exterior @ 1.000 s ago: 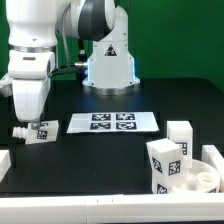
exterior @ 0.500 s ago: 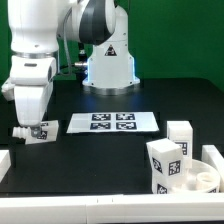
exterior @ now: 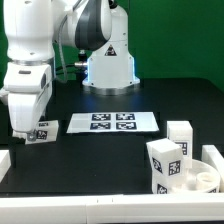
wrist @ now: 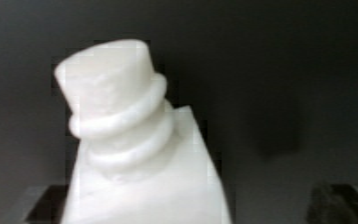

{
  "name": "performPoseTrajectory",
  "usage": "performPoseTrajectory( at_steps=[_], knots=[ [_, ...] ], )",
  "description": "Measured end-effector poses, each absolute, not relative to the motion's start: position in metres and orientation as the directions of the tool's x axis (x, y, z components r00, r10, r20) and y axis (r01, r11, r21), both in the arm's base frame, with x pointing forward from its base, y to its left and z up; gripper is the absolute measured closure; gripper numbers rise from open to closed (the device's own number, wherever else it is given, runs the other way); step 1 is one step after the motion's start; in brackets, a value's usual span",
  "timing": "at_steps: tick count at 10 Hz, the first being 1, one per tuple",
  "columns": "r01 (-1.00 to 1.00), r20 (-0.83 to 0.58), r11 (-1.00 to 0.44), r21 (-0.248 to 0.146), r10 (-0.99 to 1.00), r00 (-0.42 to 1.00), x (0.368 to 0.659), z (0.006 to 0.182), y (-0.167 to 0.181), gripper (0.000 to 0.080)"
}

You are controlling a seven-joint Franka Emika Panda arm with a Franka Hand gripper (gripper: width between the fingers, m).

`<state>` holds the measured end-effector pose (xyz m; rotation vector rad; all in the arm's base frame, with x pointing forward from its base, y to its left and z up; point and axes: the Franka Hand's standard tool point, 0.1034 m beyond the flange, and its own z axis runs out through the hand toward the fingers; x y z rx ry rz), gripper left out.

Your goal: Assemble stool

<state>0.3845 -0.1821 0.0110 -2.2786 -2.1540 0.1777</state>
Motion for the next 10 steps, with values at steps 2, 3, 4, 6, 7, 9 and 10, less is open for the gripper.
performPoseTrajectory(
  at_steps=[2,3,4,6,7,9,10],
  knots=[
    [0.975,-0.092,-0.213,-0.064,0.974,0.207,0.385,0.011,-0.182,0.0469],
    [0.966,-0.095,-0.252,-0.061,0.965,0.246,0.385,0.011,-0.182,0.0468],
    [0.916,-0.097,-0.398,-0.047,0.915,0.393,0.386,0.013,-0.180,0.0468],
    [0.677,-0.088,-0.735,-0.043,0.677,0.730,0.392,0.023,-0.163,0.0468],
    [0.547,-0.075,-0.836,-0.037,0.548,0.833,0.397,0.026,-0.151,0.0468],
    [0.278,-0.045,-0.960,-0.039,0.279,0.959,0.407,0.025,-0.127,0.0468],
    [0.159,-0.038,-0.987,-0.036,0.160,0.986,0.413,0.022,-0.117,0.0468]
  ],
)
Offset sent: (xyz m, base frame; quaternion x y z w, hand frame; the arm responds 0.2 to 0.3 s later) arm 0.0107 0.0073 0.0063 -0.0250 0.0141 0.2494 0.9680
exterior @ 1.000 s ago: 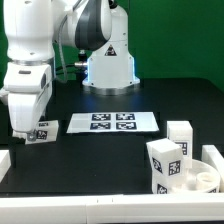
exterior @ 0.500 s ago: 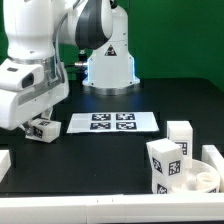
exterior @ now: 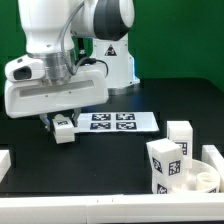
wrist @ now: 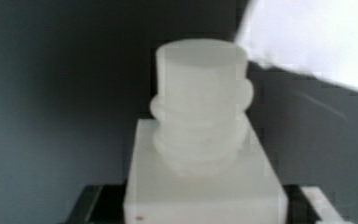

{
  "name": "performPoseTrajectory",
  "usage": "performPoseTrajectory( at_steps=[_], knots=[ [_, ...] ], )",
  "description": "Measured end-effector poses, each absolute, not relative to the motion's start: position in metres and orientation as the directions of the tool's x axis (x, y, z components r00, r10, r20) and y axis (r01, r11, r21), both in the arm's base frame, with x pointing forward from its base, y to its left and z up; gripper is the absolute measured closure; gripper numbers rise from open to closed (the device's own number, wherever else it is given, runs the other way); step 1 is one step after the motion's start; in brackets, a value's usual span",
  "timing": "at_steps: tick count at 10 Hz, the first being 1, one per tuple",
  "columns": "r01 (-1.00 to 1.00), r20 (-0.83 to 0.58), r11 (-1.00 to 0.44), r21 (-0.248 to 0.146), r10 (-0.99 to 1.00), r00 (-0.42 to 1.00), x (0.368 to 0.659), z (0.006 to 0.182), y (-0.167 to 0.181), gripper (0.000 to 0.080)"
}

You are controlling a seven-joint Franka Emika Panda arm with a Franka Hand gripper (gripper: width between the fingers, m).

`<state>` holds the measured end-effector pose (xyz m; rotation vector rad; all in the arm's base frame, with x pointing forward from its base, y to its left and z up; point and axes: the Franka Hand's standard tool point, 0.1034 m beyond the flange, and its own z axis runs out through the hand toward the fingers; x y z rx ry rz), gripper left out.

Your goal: Assemble stool

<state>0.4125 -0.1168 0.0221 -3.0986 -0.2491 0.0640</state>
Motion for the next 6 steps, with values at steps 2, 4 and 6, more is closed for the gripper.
performPoseTrajectory(
  at_steps=[2,4,6],
  knots=[
    [-0.031,-0.040,-0.999,-0.026,-0.030,0.999,0.4206,0.0155,-0.1026,0.0466],
    [-0.195,-0.047,-0.980,-0.026,-0.194,0.980,0.4220,0.0116,-0.0988,0.0466],
    [-0.195,-0.057,-0.980,-0.029,-0.193,0.980,0.4209,0.0111,-0.0979,0.0465]
  ],
)
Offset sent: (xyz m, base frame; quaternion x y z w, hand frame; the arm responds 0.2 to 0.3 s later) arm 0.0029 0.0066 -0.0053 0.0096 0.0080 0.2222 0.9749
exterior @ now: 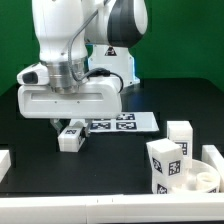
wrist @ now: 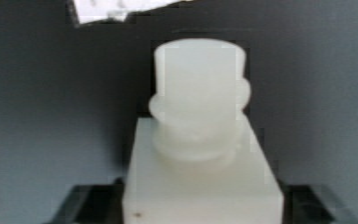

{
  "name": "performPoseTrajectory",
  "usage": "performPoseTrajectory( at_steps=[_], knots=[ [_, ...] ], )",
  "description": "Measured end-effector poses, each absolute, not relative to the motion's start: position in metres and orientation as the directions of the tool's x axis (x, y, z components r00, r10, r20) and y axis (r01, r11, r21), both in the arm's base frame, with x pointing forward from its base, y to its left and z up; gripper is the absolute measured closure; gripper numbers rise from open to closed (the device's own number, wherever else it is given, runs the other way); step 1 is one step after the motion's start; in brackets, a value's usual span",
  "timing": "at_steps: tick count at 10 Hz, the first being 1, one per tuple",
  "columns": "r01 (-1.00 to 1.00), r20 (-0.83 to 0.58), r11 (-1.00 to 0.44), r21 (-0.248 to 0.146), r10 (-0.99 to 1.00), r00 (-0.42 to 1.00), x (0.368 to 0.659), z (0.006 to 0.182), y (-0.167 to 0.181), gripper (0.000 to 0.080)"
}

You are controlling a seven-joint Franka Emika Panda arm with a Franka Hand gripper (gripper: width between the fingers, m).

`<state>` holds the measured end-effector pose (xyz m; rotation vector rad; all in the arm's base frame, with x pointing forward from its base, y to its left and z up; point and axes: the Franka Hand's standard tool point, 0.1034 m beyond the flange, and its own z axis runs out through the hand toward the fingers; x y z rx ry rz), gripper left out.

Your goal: Assemble stool

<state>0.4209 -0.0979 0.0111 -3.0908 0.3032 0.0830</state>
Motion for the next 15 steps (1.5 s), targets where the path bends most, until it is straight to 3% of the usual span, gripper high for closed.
performPoseTrajectory(
  at_steps=[1,2,4,6,10,13,15],
  knots=[
    [-0.195,-0.075,-0.980,-0.037,-0.192,0.979,0.420,0.011,-0.096,0.0275],
    [-0.202,-0.102,-0.978,-0.049,-0.196,0.975,0.419,0.013,-0.097,0.0176],
    [-0.247,-0.281,-0.964,-0.101,-0.210,0.936,0.432,0.030,-0.094,0.0158],
    [-0.266,-0.408,-0.956,-0.127,-0.194,0.892,0.458,0.043,-0.095,0.0151],
    [-0.276,-0.614,-0.949,-0.154,-0.127,0.779,0.451,0.042,-0.081,0.0150],
    [-0.279,-0.810,-0.939,-0.201,-0.001,0.586,0.464,0.050,-0.110,0.0150],
    [-0.285,-0.870,-0.944,-0.168,0.006,0.494,0.473,0.050,-0.120,0.0150]
  ],
)
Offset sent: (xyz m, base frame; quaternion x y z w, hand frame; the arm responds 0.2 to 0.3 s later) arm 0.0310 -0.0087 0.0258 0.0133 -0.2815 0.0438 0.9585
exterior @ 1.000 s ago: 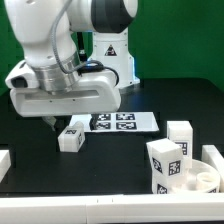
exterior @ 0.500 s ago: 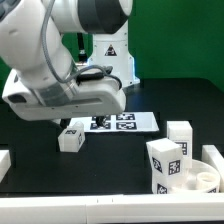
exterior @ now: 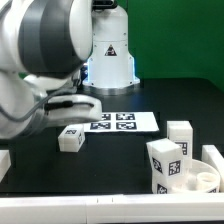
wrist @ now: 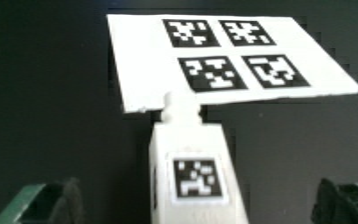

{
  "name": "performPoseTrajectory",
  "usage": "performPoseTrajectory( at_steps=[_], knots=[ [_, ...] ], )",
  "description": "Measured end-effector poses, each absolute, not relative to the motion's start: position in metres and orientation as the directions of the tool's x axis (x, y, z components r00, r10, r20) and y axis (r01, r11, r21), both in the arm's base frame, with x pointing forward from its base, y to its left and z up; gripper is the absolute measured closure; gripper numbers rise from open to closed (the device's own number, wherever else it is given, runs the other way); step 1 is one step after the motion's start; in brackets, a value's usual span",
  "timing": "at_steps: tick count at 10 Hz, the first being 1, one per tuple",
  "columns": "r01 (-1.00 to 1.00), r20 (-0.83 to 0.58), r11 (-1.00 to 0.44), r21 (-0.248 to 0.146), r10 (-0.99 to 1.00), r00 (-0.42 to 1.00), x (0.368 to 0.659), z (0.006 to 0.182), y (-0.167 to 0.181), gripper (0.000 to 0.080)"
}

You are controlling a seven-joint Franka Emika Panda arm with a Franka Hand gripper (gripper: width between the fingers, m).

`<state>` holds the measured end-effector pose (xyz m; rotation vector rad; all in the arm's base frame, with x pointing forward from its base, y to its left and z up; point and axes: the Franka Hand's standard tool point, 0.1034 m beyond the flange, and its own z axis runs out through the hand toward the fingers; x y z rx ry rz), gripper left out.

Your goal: Assemble stool

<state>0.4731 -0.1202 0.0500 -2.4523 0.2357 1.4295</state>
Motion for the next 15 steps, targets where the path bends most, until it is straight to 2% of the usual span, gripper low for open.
performPoseTrajectory(
  at_steps=[3,6,7,9,11,12,13,14,15],
  knots=[
    [-0.279,-0.866,-0.945,-0.171,0.010,0.499,0.473,0.046,-0.119,0.0150],
    [-0.287,-0.894,-0.948,-0.135,-0.008,0.447,0.457,0.015,-0.109,0.0150],
    [-0.286,-0.902,-0.952,-0.113,-0.022,0.432,0.454,0.013,-0.103,0.0150],
    [-0.274,-0.903,-0.956,-0.108,-0.021,0.429,0.452,0.013,-0.100,0.0150],
    [-0.275,-0.903,-0.955,-0.108,-0.021,0.428,0.452,0.013,-0.100,0.0411],
    [-0.275,-0.904,-0.955,-0.108,-0.021,0.427,0.452,0.013,-0.100,0.0465],
    [-0.266,-0.900,-0.958,-0.108,-0.019,0.435,0.456,0.015,-0.099,0.0465],
    [-0.248,-0.889,-0.962,-0.113,-0.013,0.457,0.466,0.033,-0.093,0.0465],
    [-0.243,-0.893,-0.962,-0.124,0.002,0.450,0.472,0.058,-0.087,0.0465]
  ],
)
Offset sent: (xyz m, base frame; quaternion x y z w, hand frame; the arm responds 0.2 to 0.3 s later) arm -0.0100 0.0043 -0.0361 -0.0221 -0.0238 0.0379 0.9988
